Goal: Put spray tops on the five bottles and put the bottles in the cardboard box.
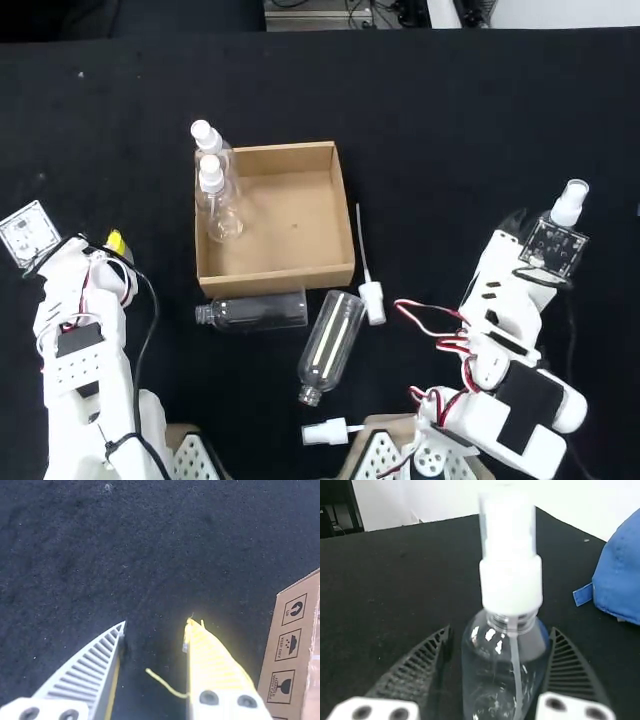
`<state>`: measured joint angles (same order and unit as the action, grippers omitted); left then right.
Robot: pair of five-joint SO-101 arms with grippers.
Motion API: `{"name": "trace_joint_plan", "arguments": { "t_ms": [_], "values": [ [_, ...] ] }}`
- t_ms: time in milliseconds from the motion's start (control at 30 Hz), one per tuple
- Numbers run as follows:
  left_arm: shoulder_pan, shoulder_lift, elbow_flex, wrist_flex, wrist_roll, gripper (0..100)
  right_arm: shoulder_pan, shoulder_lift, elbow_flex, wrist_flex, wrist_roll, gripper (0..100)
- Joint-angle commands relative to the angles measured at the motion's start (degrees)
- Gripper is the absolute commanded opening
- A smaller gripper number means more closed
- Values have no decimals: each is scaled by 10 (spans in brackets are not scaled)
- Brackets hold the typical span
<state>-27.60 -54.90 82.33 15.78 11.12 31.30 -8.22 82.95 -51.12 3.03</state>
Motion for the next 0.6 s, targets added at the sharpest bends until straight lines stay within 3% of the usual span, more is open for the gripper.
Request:
{"name": "trace_joint_plan", "arguments": {
  "t_ms": [0,567],
  "values": [
    [-1,-12,-6,-14,2,162,18,-29,-46,2,5,258],
    [-1,-11,-6,-13,2,162,25,-29,-38,7,5,258]
  ]
}}
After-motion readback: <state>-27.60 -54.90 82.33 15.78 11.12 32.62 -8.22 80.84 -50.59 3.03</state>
